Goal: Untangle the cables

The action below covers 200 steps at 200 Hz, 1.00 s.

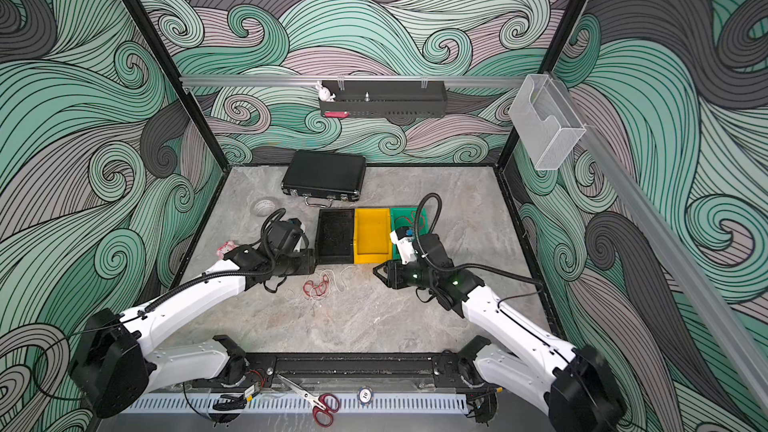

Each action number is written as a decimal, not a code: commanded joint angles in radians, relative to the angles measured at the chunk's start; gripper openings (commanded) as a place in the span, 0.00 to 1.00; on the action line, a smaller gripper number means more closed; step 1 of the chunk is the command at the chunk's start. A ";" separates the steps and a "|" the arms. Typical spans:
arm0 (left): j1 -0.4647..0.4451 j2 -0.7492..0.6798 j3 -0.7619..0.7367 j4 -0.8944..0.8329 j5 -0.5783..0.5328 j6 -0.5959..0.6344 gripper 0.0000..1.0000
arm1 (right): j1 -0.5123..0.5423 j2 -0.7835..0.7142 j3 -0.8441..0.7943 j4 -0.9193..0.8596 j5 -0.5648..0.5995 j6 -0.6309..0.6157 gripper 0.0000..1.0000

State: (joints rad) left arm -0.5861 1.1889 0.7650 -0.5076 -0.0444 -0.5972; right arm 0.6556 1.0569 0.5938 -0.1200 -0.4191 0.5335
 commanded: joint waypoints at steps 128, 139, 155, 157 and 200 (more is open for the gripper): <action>-0.019 0.077 -0.195 0.204 0.120 -0.109 0.51 | 0.177 0.663 0.290 0.301 -0.032 0.012 0.34; -0.020 0.075 -0.203 0.211 0.126 -0.111 0.51 | 0.182 0.694 0.314 0.300 -0.026 0.011 0.33; -0.021 0.073 -0.209 0.211 0.131 -0.114 0.51 | 0.188 0.731 0.339 0.285 0.000 0.016 0.33; -0.021 0.073 -0.210 0.212 0.130 -0.113 0.51 | 0.188 0.733 0.340 0.283 0.006 0.016 0.33; -0.020 0.052 -0.222 0.207 0.130 -0.118 0.51 | 0.190 0.799 0.365 0.275 0.025 0.010 0.34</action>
State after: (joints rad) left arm -0.5991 1.2617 0.5526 -0.3038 0.0769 -0.7006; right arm 0.8417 1.8206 0.9329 0.1543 -0.4133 0.5392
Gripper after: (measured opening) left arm 0.507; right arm 0.336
